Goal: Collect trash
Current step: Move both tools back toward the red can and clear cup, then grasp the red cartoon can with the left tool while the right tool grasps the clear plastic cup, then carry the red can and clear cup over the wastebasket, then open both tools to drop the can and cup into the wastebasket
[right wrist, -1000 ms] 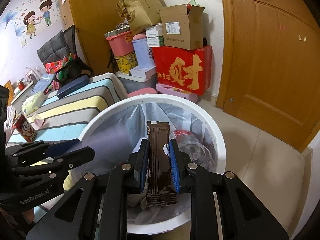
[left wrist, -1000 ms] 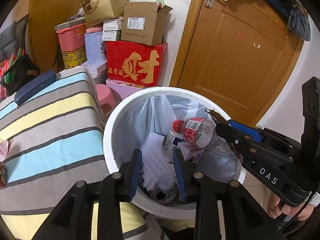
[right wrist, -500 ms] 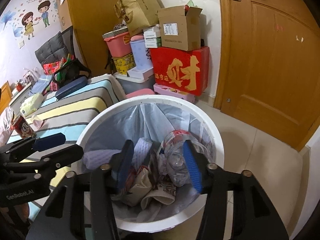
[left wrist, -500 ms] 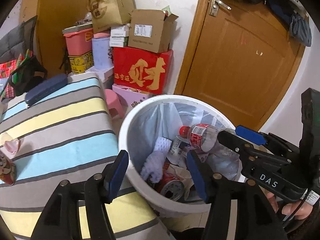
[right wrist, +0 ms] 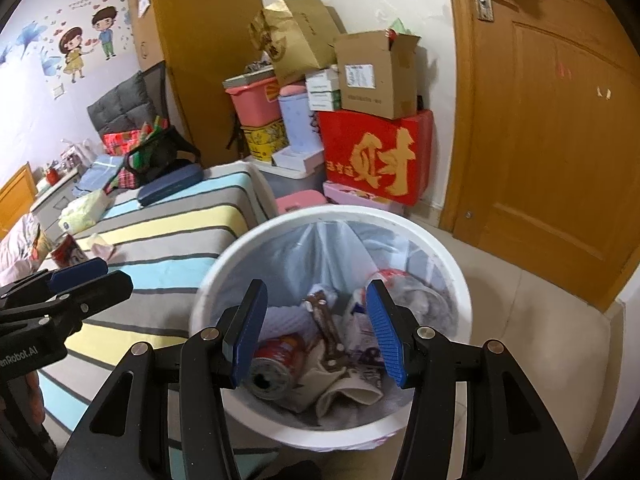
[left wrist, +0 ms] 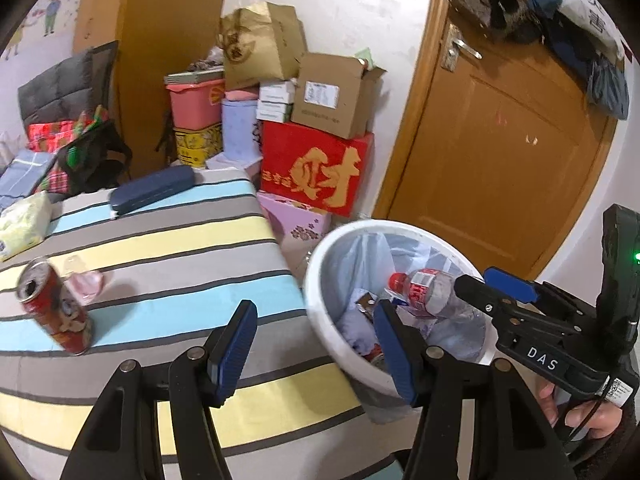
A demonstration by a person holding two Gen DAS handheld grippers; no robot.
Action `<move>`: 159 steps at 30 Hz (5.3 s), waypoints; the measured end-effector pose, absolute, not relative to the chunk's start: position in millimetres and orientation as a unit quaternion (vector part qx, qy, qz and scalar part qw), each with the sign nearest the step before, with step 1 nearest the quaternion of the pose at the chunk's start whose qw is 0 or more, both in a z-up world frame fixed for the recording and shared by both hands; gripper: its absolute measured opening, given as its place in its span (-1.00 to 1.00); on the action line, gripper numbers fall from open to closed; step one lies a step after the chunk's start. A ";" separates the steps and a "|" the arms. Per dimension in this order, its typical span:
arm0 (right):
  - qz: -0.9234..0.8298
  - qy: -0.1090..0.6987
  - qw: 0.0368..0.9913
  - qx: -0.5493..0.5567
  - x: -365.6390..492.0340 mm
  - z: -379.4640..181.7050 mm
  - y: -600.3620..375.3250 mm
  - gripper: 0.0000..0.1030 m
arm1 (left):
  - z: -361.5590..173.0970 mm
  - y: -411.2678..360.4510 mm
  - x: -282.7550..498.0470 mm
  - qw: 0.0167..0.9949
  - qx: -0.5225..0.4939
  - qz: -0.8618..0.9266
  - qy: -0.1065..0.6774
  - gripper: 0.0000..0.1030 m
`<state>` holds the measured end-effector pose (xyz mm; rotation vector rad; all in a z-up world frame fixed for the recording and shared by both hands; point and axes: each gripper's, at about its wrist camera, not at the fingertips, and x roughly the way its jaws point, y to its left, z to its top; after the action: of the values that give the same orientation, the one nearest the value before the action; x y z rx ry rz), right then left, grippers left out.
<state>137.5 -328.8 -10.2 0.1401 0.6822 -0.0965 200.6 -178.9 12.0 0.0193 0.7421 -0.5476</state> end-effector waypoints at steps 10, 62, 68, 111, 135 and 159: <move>-0.008 0.317 0.946 0.065 139.7 -2.7 -292.7 0.04 | 21.7 -117.8 188.7 0.914 -0.013 -0.213 0.345 0.17; 0.179 0.388 0.904 -0.003 265.5 -38.4 -149.0 0.04 | -39.8 49.4 296.0 0.926 -0.033 -0.032 0.374 0.04; 0.206 0.400 0.893 -0.016 273.9 -45.8 -122.8 0.04 | -40.7 75.8 297.4 0.927 -0.041 -0.014 0.373 0.04; 0.141 0.332 0.932 0.030 223.6 4.6 -157.5 -0.37 | 10.1 23.9 234.1 0.938 -0.032 -0.077 0.336 0.03; -0.005 0.315 0.946 0.077 155.8 12.1 -300.5 -0.37 | 30.4 -164.2 198.8 0.911 0.026 -0.243 0.332 0.04; -0.064 0.371 0.923 0.084 141.6 -23.0 -362.0 -0.28 | -10.7 -256.5 212.2 0.874 0.056 -0.299 0.379 0.21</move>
<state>141.6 -362.0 -23.0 0.1727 0.7620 -0.1309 212.2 -256.5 -10.7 0.1170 0.7919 -0.6240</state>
